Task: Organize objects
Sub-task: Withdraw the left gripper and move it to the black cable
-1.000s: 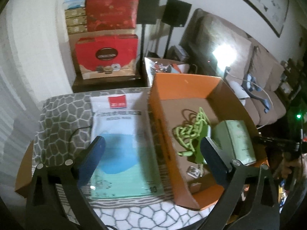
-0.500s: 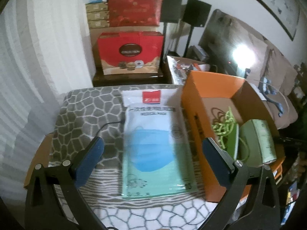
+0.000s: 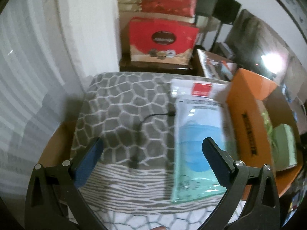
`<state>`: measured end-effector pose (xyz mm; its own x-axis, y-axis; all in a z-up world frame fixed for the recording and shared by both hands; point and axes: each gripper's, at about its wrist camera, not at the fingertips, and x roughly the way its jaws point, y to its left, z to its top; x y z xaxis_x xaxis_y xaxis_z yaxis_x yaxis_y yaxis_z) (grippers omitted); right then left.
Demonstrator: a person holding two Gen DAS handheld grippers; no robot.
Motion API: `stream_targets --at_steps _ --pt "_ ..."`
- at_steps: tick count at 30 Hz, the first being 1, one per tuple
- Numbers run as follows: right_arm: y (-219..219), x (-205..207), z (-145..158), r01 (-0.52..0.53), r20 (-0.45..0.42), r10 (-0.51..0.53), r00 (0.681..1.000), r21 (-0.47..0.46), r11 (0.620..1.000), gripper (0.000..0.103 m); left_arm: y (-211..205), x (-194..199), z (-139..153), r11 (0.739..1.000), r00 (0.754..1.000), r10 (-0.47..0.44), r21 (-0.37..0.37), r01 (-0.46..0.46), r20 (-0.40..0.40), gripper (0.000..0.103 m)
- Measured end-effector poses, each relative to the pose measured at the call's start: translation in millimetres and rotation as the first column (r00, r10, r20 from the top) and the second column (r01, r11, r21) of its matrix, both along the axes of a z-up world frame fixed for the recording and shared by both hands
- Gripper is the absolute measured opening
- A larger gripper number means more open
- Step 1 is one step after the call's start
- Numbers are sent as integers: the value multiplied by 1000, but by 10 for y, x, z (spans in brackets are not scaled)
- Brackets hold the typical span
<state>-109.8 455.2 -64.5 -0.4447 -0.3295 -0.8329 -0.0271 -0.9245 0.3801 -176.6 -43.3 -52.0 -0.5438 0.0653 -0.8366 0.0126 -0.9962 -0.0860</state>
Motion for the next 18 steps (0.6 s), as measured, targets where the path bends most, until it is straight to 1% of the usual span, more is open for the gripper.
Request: stream_targets --at_steps 2,4,8,9,12,14,18 --pt "-2 -1 1 0 -1 0 1000 1 1000 10 -95 -39 -61 1000 1000 14 7 -15 17 103" --pt "-2 -3 2 0 0 0 1000 1 1000 10 -204 -68 -115 998 999 36 42 -37 33 103" --pt "-2 -3 2 0 0 0 1000 1 1000 10 -428 -64 -145 980 993 118 158 -121 27 103" --pt "-3 -4 3 -1 0 1 1000 1 1000 10 -436 -67 -136 982 993 120 147 -121 18 103" --pt "-3 -3 3 0 0 0 1000 1 1000 10 -365 -57 -109 993 993 116 26 -115 -28 103" --pt "-3 -1 3 0 0 0 1000 1 1000 10 -357 -64 -121 994 994 106 24 -106 -25 103" --pt "6 -1 0 1 0 -1 1000 -1 1000 10 -367 -110 -204 995 996 91 49 -90 -7 103"
